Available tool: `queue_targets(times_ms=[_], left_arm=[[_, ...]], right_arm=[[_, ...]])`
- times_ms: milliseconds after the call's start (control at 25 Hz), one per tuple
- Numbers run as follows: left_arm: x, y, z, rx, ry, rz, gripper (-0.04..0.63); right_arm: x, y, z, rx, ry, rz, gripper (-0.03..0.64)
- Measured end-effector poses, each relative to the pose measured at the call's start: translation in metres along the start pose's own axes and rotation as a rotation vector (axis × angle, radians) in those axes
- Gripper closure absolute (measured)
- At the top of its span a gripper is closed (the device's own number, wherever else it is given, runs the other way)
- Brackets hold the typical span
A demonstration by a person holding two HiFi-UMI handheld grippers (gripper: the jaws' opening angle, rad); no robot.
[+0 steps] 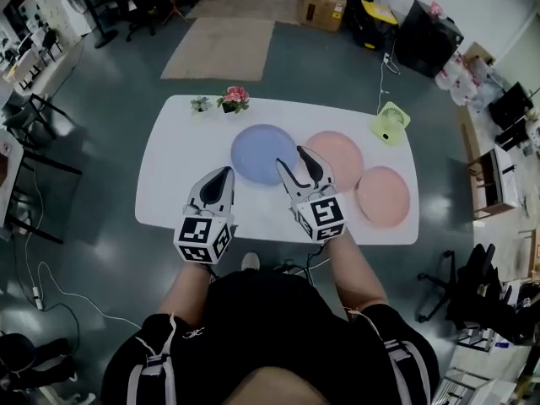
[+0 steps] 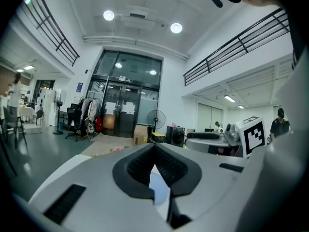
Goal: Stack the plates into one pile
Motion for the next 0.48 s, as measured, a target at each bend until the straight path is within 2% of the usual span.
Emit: queue_targets(times_ms=[200,360,480], left_arm=[[0.034,-0.009,-0.012,-0.005,0.076,-0.023,0.583],[0.055,-0.012,-0.026,-0.008,0.137,-0.037,0.583],[0.071,-0.015,-0.035,-0.008,0.178,-0.043,0.583]], right_arm=[[0.033,-0.048,0.051,0.169,0.212,-0.087,0.395],[0.072,-0.105,0.08,0.343,0.453,-0.16,0.391],[0.091,-0.156,0.099,0.492,0.581,-0.228,0.39]])
Point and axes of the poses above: the fingertips, and each gripper's own axes: z forward along the fingers, x to its left, y out of its top, the point moved 2 cm from there along -z, backward along the fingers
